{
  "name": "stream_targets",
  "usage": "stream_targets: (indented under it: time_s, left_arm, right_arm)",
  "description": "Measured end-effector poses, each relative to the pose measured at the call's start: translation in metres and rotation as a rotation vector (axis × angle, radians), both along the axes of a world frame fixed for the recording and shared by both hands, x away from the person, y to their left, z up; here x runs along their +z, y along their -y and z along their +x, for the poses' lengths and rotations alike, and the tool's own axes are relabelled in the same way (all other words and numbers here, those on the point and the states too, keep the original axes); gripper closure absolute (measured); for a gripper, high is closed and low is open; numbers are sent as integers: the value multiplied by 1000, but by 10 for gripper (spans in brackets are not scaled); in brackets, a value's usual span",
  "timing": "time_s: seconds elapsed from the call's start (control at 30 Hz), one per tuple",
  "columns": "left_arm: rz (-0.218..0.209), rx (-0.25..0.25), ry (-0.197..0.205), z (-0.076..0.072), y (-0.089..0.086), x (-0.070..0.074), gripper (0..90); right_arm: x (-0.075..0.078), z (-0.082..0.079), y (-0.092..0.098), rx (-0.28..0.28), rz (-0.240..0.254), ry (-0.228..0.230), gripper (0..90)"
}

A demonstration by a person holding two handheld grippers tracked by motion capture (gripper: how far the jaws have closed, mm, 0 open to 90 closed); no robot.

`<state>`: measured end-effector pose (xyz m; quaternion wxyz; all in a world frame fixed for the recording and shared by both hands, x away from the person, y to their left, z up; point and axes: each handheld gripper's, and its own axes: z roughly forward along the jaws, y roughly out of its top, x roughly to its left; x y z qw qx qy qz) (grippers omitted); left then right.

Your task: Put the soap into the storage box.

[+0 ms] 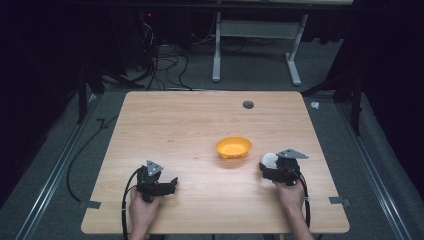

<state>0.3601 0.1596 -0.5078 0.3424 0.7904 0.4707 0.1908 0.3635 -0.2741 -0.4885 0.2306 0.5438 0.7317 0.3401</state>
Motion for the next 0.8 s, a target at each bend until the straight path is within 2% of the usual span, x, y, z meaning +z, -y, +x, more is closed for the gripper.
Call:
stream_targets:
  time_s: [0.2,0.53,0.8]
  left_arm:
    - [0,0,0,0,0,0,115]
    - [-1,0,0,0,0,0,115]
    - [0,0,0,0,0,0,115]
  right_arm:
    - [9,-1,-3,18,1,18,238]
    - [12,-1,-3,26,24,19,239]
    - [25,-3,-9,55,24,45,239]
